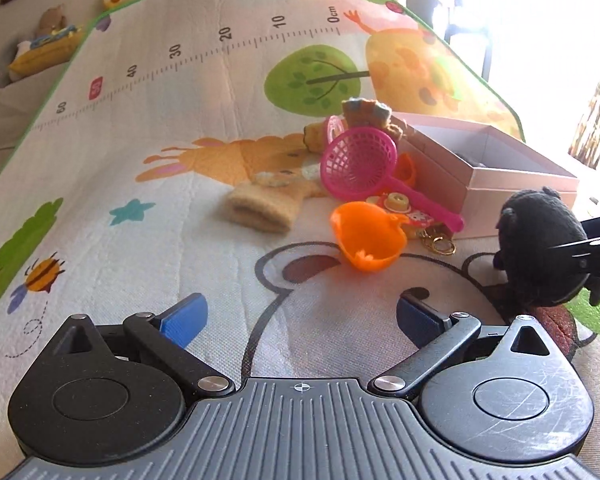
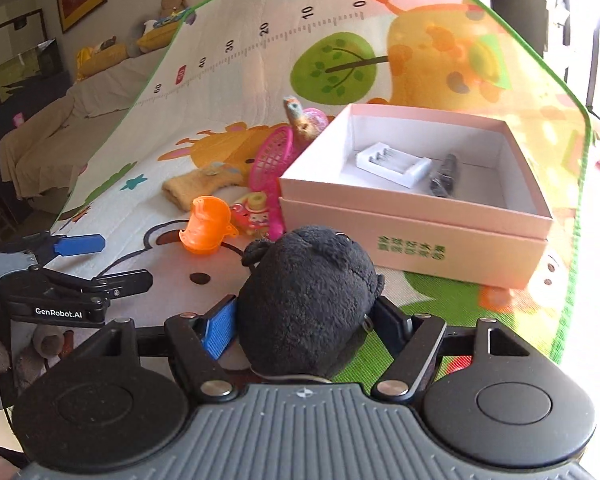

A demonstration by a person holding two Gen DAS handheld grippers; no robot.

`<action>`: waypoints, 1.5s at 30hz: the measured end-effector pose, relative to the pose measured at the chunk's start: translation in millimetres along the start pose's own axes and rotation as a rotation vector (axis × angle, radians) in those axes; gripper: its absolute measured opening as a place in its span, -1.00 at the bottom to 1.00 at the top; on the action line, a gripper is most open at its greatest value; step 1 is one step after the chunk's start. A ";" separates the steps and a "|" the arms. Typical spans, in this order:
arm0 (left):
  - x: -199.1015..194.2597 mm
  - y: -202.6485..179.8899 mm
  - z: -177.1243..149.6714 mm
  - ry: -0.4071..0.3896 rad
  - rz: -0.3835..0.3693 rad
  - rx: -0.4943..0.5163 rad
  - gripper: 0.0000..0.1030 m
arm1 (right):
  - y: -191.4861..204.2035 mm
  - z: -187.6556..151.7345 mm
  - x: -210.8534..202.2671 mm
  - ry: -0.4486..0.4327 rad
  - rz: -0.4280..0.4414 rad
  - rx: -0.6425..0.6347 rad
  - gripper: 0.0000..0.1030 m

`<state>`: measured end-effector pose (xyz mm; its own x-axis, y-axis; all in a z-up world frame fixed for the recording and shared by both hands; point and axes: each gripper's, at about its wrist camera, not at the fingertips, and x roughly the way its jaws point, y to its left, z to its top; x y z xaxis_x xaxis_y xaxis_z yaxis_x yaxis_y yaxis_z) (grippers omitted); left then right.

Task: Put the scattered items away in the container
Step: 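Lift the black plush toy with the right gripper while the left approaches the orange shell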

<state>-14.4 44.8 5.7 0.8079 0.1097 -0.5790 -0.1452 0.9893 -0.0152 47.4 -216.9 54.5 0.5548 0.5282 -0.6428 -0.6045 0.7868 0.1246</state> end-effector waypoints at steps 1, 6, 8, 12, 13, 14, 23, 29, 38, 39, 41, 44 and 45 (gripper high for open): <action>0.9 -2.9 0.5 0.008 0.002 0.020 1.00 | -3.4 -3.8 -4.8 -0.013 -0.014 0.005 0.57; 6.1 -17.5 8.4 0.041 -0.015 0.077 1.00 | -6.4 -20.4 -24.7 -0.074 -0.088 -0.037 0.72; 8.3 -26.2 16.6 0.032 -0.024 0.099 1.00 | -3.7 -26.7 -27.6 -0.086 -0.108 -0.067 0.72; 17.3 -49.4 33.8 -0.010 -0.027 0.184 1.00 | -2.6 -37.1 -27.4 -0.093 -0.114 -0.073 0.73; 22.3 -54.2 37.7 -0.014 -0.019 0.202 1.00 | -3.2 -39.2 -27.1 -0.092 -0.114 -0.068 0.73; 27.9 -58.0 40.7 -0.013 -0.011 0.217 1.00 | -3.9 -41.8 -26.7 -0.092 -0.117 -0.062 0.73; 60.2 -59.5 47.7 0.033 0.114 0.353 1.00 | -17.6 -61.9 -18.2 -0.058 -0.144 0.003 1.00; 49.7 -30.9 44.2 0.031 0.235 0.372 1.00 | -16.4 -64.5 -16.8 -0.058 -0.147 0.000 1.00; 31.3 4.4 48.3 0.044 0.091 0.199 1.00 | -13.6 -64.7 -14.7 -0.051 -0.161 -0.021 1.00; 32.3 2.6 47.9 0.048 0.063 0.180 1.00 | -13.5 -64.7 -14.6 -0.050 -0.161 -0.022 1.00; 37.4 -2.2 46.8 0.048 0.061 0.157 0.99 | -13.4 -64.6 -14.2 -0.049 -0.162 -0.023 1.00; 47.9 -5.4 46.6 0.053 0.082 0.115 0.99 | -13.4 -64.8 -14.1 -0.049 -0.162 -0.025 1.00; 50.8 -5.3 47.0 0.055 0.083 0.097 0.99 | -13.4 -64.8 -14.1 -0.050 -0.162 -0.025 1.00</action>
<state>54.3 49.6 14.6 0.7626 0.1883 -0.6188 -0.1517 0.9821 0.1119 10.6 -255.6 13.0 0.6736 0.4103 -0.6148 -0.5185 0.8551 0.0026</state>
